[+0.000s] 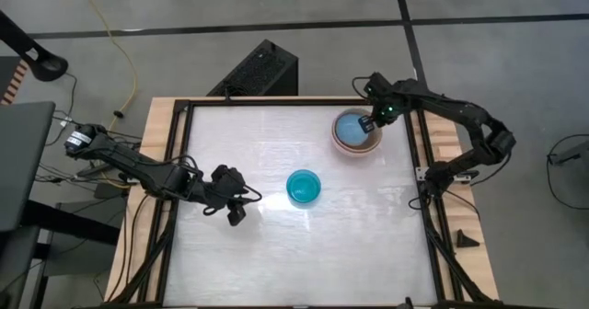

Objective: Nest bowls inside each other
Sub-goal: Stack the blue bowl on top of the blue-patterned bowl

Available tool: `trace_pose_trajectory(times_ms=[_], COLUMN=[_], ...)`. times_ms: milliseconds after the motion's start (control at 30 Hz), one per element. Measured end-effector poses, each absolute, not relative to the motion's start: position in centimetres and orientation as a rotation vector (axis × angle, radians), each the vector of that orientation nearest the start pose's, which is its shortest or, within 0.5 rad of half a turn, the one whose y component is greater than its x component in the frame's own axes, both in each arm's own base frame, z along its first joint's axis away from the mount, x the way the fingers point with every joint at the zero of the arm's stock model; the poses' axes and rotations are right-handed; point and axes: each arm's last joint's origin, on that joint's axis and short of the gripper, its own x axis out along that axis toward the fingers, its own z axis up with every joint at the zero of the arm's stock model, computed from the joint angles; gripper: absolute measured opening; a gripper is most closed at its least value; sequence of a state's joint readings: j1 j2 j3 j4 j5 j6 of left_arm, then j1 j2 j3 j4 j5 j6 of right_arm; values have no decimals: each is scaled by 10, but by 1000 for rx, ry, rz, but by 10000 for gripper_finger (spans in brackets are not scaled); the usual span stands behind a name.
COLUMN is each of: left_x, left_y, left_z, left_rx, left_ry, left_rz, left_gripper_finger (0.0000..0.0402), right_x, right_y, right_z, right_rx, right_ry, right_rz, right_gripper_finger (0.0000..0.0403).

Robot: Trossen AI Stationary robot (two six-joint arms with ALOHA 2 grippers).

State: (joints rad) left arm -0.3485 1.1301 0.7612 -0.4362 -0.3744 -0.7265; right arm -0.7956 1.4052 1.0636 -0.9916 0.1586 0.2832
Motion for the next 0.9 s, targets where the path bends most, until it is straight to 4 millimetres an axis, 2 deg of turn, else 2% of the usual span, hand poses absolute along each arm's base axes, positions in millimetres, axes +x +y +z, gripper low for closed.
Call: trace_pose_trajectory(times_ms=[267,467,567,733,900], left_x=[213,213,213,213,213], left_y=[-66,-66,-66,-66,-66], left_z=[242,242,242,242,242], left_rx=[-405,-386,-368,-314,-245], left_ry=[695,697,699,703,710], left_rz=[296,290,284,268,245], left_gripper_finger=[135,135,135,135,135], right_x=[171,172,180,217,267], right_y=[-181,-184,-180,-151,-96], right_z=[253,276,288,296,301], right_rx=[677,681,747,779,737], right_ry=[1207,1177,1117,1015,869], right_rz=[-1003,-1011,-978,-808,-625], right_gripper_finger=[125,178,197,212,209])
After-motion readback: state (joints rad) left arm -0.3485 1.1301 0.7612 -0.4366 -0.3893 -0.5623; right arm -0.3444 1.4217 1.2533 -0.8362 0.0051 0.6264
